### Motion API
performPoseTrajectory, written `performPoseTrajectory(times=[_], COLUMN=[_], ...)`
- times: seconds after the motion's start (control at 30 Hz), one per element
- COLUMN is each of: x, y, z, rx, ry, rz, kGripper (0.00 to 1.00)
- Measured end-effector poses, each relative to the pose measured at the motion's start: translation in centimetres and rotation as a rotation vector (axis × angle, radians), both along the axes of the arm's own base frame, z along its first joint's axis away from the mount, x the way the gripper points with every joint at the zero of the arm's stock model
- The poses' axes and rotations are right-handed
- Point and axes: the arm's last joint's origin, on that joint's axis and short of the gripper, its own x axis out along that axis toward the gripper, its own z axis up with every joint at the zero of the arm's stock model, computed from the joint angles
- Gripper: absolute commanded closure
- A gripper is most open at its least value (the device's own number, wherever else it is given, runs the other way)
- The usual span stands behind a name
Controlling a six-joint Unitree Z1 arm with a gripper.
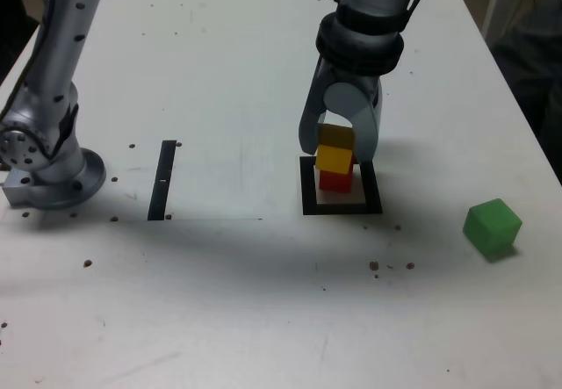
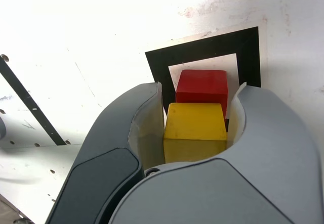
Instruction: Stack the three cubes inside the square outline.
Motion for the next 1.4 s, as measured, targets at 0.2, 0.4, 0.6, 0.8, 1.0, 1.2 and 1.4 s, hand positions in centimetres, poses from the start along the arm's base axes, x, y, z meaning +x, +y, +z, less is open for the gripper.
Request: performPoseTrajectory(times=[0.2, 0.4, 0.6, 0.8, 1.0, 1.2, 1.4], x=[0.0, 0.0, -0.1, -0.4, -0.4, -0.1, -2.1], y=[0.1, 0.5, 0.8, 0.8, 0.7, 0.6, 0.5], z=[-0.1, 0.0, 0.3, 1.4, 1.5, 2.4, 4.8], rx=[0.007, 0.019, 0.028, 0.029, 0.02, 0.006, 0.089], ry=[0.003, 0.006, 0.002, -0.021, -0.02, -0.051, -0.008], rz=[-0.006, -0.001, 0.005, 0.005, 0.006, 0.003, 0.038], kGripper=[0.25, 0.03, 0.01, 0.01, 0.01, 0.01, 0.01])
